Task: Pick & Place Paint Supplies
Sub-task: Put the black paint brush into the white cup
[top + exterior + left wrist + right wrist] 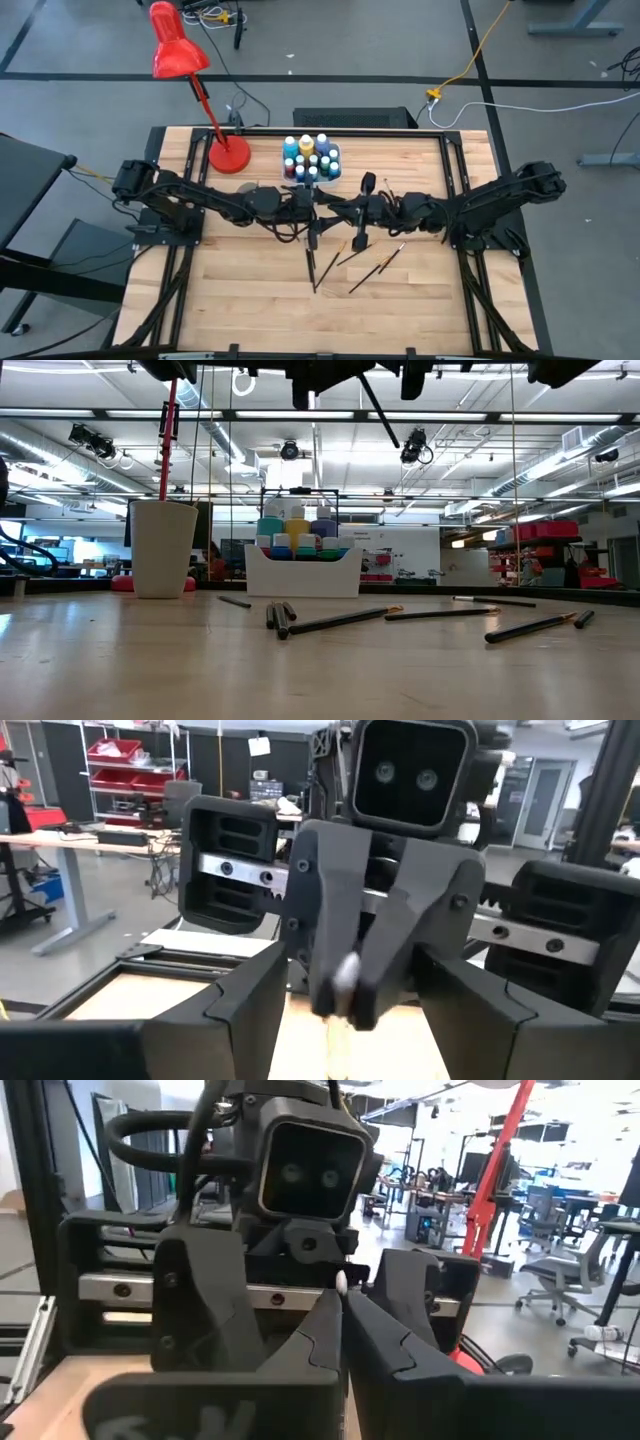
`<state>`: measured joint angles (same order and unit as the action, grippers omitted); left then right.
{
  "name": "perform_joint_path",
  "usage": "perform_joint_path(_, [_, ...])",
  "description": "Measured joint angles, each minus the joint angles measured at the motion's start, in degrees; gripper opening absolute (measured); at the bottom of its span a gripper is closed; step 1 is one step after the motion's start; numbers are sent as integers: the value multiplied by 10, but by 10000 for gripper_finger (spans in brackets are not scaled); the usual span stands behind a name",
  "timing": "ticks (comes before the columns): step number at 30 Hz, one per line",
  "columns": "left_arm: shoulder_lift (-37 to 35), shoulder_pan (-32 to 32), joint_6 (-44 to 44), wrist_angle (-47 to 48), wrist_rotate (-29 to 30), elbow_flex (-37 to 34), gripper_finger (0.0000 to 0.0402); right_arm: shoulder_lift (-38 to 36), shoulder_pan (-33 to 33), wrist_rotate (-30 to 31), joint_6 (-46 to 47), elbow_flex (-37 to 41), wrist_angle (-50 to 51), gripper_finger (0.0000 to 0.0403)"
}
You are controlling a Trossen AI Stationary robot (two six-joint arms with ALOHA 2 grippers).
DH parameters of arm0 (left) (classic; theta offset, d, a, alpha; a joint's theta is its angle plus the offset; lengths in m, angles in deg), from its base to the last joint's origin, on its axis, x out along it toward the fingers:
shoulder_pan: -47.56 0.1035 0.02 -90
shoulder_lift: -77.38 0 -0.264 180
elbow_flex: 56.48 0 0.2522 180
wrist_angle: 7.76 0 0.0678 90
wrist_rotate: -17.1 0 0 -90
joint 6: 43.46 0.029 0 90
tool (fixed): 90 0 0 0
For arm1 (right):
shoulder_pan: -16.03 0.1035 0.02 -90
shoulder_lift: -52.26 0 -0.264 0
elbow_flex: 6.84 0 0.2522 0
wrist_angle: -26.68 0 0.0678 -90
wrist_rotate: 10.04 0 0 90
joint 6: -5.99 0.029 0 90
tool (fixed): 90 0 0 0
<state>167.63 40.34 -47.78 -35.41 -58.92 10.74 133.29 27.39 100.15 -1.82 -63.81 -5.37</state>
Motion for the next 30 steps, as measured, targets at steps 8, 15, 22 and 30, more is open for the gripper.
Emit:
perform_joint_path(8, [0, 0, 2, 43, 2, 0, 224, -8, 0, 28, -6, -1, 0, 6])
perform_joint_path(15, [0, 0, 17, 43, 4, 0, 224, -15, 0, -1, 4, -1, 1, 6])
perform_joint_path(22, [0, 0, 16, 33, 4, 0, 165, -15, 0, -2, 13, -1, 5, 6])
perform_joint_path(30, [0, 0, 14, 38, 6, 0, 36, -15, 1, -5, 28, -1, 16, 33])
